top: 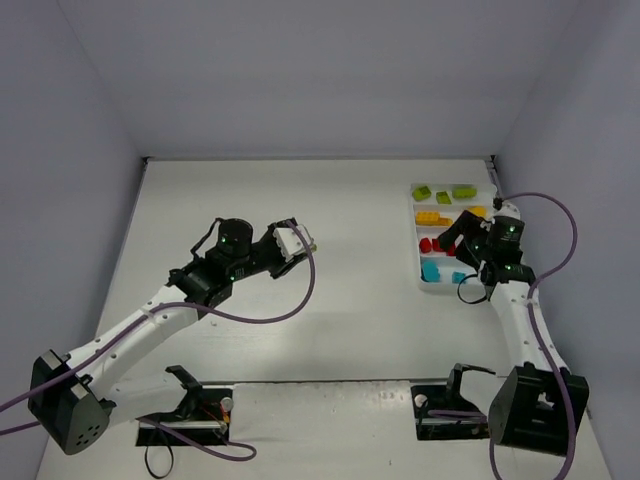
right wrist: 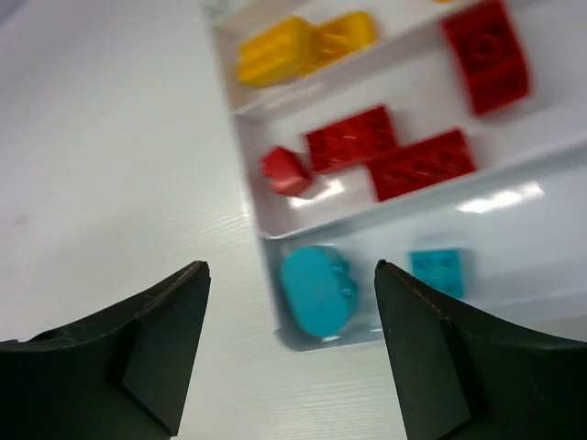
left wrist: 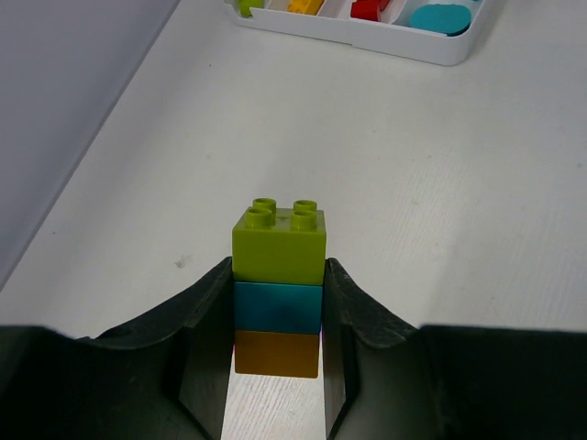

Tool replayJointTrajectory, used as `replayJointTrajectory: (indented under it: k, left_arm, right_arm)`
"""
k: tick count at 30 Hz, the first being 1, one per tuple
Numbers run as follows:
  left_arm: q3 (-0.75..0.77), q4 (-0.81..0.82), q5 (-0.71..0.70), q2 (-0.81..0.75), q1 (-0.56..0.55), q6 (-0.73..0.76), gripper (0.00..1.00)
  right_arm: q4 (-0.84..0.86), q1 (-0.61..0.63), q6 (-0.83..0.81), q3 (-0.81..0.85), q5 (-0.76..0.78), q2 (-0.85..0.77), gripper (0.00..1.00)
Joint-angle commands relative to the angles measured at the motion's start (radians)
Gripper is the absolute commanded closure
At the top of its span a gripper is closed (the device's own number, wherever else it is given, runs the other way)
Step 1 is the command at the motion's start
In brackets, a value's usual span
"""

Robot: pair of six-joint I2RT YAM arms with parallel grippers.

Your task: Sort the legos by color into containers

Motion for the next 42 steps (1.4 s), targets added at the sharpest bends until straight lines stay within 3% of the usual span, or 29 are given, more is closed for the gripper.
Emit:
replayJointTrajectory:
  k: [1, 5, 12, 18, 27, 30, 33, 35, 36, 37, 42]
  left_arm:
    - [0.013, 0.106, 0.065, -0.048, -0.005, 0.039, 1.0]
    - [-0.001, 0.11, 0.093, -0.061, -0.008, 0.055, 1.0]
    - [-0.002, 0.095, 0.1, -0.061, -0.024, 0.075, 1.0]
    - [0.002, 0.089, 0.097, -0.058, -0.03, 0.081, 1.0]
    - [-0.001, 0.094, 0.094, -0.048, -0.042, 0.081, 1.0]
    - [0.001, 0.097, 0.094, -0.042, -0.044, 0.081, 1.0]
    - [0.001, 0.097, 0.093, -0.038, -0.045, 0.079, 1.0]
    - [0.001, 0.094, 0.084, -0.038, -0.047, 0.079, 1.0]
    - [0.001, 0.092, 0.079, -0.04, -0.048, 0.082, 1.0]
    - [-0.001, 0.092, 0.076, -0.038, -0.048, 0.084, 1.0]
    - [-0.002, 0.089, 0.059, -0.025, -0.05, 0.082, 1.0]
  right_arm:
    - [0.109, 0.053, -0.016, 0.067, -0.327, -0.088, 0.32]
    - [0.281, 0.296, 0.043, 0.091, -0.517, -0.097, 0.32]
    - [0.352, 0.579, 0.094, 0.191, -0.532, -0.013, 0.3]
    - [0.416, 0.697, 0.139, 0.229, -0.526, 0.051, 0.31]
    - [0.459, 0.778, 0.146, 0.265, -0.496, 0.134, 0.35]
    - [0.467, 0.788, 0.149, 0.265, -0.493, 0.146, 0.4]
    - [0.471, 0.791, 0.151, 0.263, -0.491, 0.153, 0.52]
    - [0.462, 0.791, 0.146, 0.26, -0.476, 0.151, 0.71]
    - [0.456, 0.791, 0.142, 0.26, -0.468, 0.147, 0.9]
    - [0.45, 0.791, 0.136, 0.26, -0.462, 0.142, 0.97]
    - [0.366, 0.759, 0.091, 0.271, -0.416, 0.113, 1.0]
